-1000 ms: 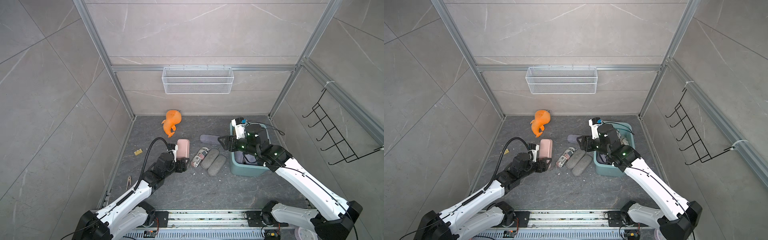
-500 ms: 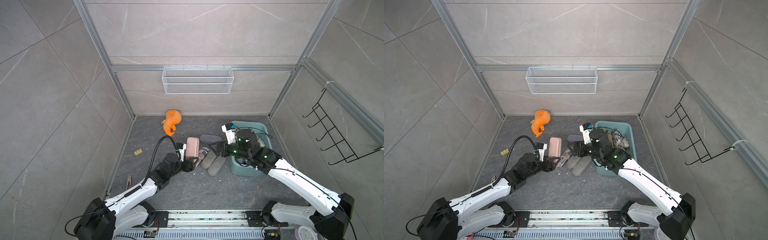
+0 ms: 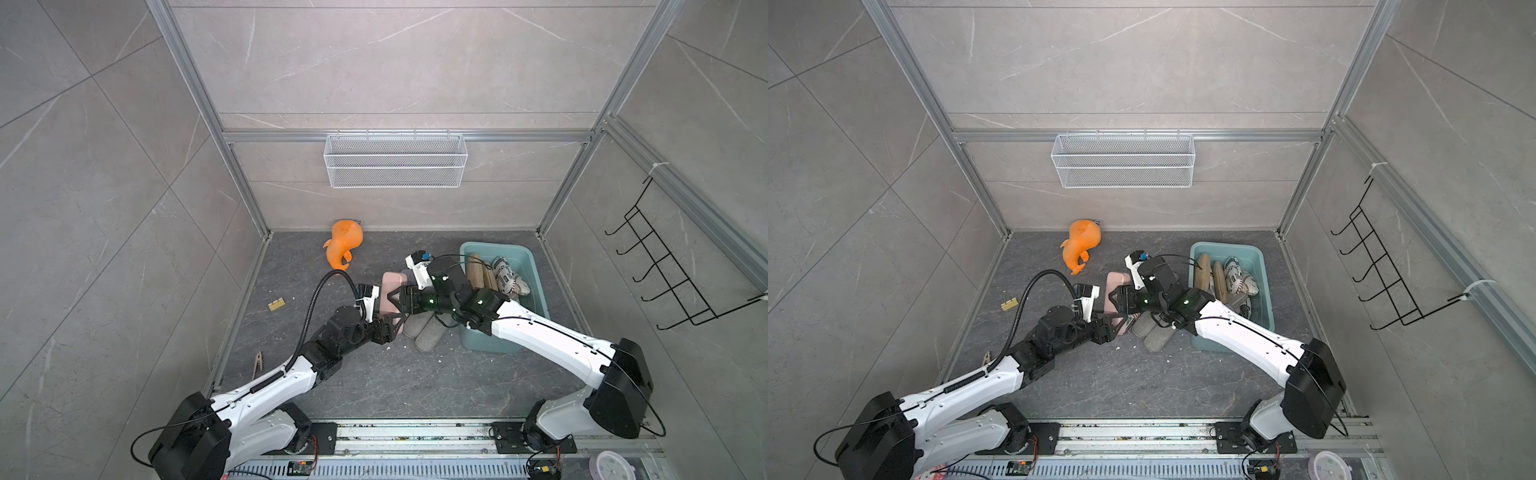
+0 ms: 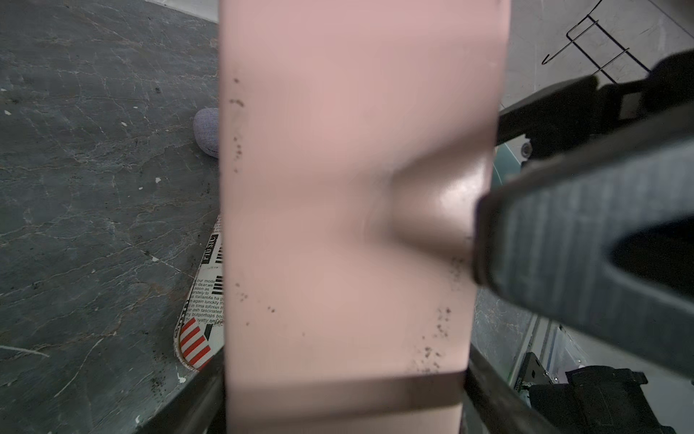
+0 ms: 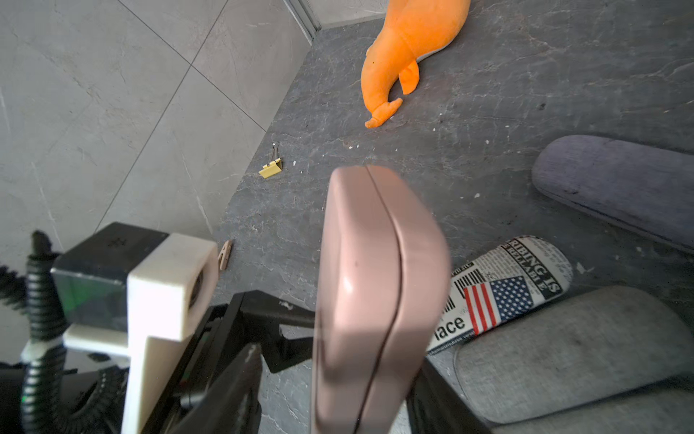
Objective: Put the glasses cases into the storage boxes
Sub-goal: Pick up the glasses case at the center of the board.
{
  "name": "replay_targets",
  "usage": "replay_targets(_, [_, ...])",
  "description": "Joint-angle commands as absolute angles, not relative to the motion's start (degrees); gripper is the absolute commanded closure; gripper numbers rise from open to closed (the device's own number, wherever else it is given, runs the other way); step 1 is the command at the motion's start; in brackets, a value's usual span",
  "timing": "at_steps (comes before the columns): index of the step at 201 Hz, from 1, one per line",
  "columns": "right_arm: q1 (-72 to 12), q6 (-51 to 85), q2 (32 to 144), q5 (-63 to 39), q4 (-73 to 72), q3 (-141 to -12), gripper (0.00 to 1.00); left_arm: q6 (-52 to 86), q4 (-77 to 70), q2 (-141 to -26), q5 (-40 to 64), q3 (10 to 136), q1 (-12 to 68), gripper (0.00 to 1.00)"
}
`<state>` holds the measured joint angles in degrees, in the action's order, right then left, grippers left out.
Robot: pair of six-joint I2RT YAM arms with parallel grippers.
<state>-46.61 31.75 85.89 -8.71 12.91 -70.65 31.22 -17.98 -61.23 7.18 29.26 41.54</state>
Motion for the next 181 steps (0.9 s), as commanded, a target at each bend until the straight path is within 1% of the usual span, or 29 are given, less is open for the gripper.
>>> replay_targets(1, [-47.5,32.7,87.2,-7.7,10.0,-72.8,0.45,31.3,-22.2,-58.6,7.6,31.1,41.8,0.40])
replay_targets(30, [-47.9,33.2,88.8,-8.6,9.8,-74.5,0.57,31.2,-22.0,-57.5,7.8,30.7,41.8,0.39])
replay_targets(47, [-48.1,33.5,89.0,-8.8,9.8,-74.8,0.62,31.0,-22.0,-57.4,8.0,30.7,41.8,0.39])
replay_targets(64, [-48.2,33.4,89.0,-8.9,9.4,-74.8,0.66,30.9,-22.2,-57.4,8.5,30.7,41.8,0.37])
replay_targets(74, [-48.2,33.5,88.9,-8.7,9.2,-74.7,0.68,30.6,-22.5,-57.5,8.8,30.6,41.8,0.33])
replay_targets(89, [-48.2,33.5,89.1,-8.6,9.0,-75.0,0.70,30.2,-22.3,-57.5,9.2,30.8,41.8,0.30])
replay_targets(107, [-48.3,33.6,89.2,-8.5,8.9,-75.4,0.72,30.1,-21.6,-57.7,9.3,31.0,41.8,0.19])
replay_targets(115, [-48.2,33.6,89.2,-8.0,9.1,-75.6,0.73,30.0,-21.6,-57.6,9.3,30.8,41.8,0.18])
replay_targets(149, [-48.3,32.4,88.4,-6.2,9.9,-76.1,0.74,29.8,-21.2,-56.7,7.9,30.0,41.8,0.03])
replay_targets(181, [-48.2,31.0,88.3,-3.9,12.0,-77.7,0.75,29.2,-19.5,-54.8,7.8,29.7,41.7,0.01])
